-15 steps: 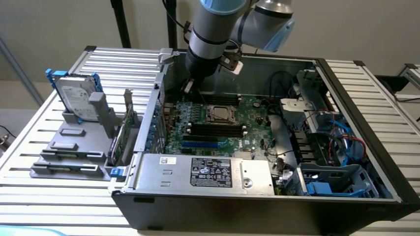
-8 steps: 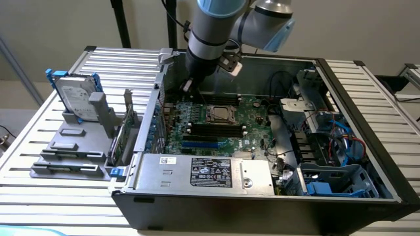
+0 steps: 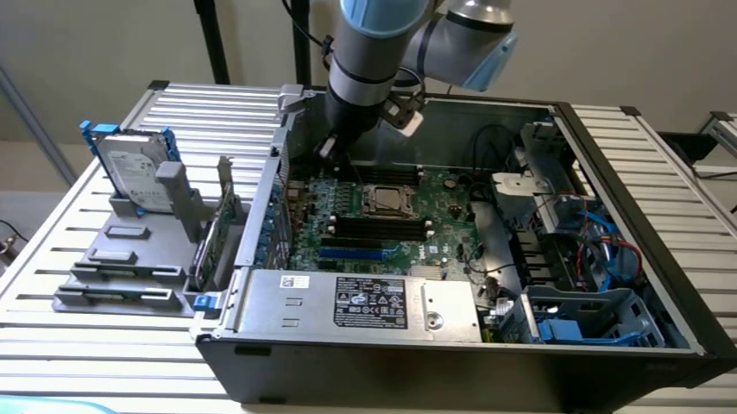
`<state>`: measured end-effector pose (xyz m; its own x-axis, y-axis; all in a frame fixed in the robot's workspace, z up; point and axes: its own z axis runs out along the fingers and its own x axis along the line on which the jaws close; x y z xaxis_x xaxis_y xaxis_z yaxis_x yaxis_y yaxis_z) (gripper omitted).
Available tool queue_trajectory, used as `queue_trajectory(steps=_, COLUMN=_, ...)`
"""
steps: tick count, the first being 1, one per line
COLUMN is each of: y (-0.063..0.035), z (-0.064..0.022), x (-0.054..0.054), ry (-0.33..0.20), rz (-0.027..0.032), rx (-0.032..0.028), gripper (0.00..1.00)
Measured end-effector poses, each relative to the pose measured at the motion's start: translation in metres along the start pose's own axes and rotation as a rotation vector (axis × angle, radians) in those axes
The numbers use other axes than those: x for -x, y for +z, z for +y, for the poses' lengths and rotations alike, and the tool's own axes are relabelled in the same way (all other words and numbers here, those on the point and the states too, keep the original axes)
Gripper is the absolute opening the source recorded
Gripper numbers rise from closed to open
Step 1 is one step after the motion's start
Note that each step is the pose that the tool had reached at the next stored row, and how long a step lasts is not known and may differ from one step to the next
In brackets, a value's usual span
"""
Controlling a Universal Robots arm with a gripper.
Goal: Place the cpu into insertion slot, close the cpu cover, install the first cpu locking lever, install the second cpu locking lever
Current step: 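Install the first cpu locking lever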
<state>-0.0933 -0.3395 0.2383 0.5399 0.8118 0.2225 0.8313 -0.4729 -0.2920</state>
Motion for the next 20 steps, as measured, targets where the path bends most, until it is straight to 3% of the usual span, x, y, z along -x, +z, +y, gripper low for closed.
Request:
queue_trajectory(steps=4, y=0.0001, z=-0.0003, x=0.000, ry=0.035, rz=0.0287, rx=-0.0019, gripper=0.11)
queue_trajectory(steps=7, y=0.0000, z=-0.0003, x=0.000, ry=0.057, rz=0.0430, rx=-0.0009, gripper=0.11)
queue_trajectory(steps=9, y=0.0000, z=0.0004, x=0.000, ry=0.064, rz=0.0470, rx=-0.0002, gripper=0.11)
queue_trajectory(steps=13, y=-0.0009, z=0.0056, x=-0.004, ry=0.071, rz=0.0494, rx=0.0014, gripper=0.11)
queue_trajectory(steps=20, y=-0.0039, z=0.0242, x=-0.016, ry=0.073, rz=0.0503, rx=0.0019, gripper=0.11)
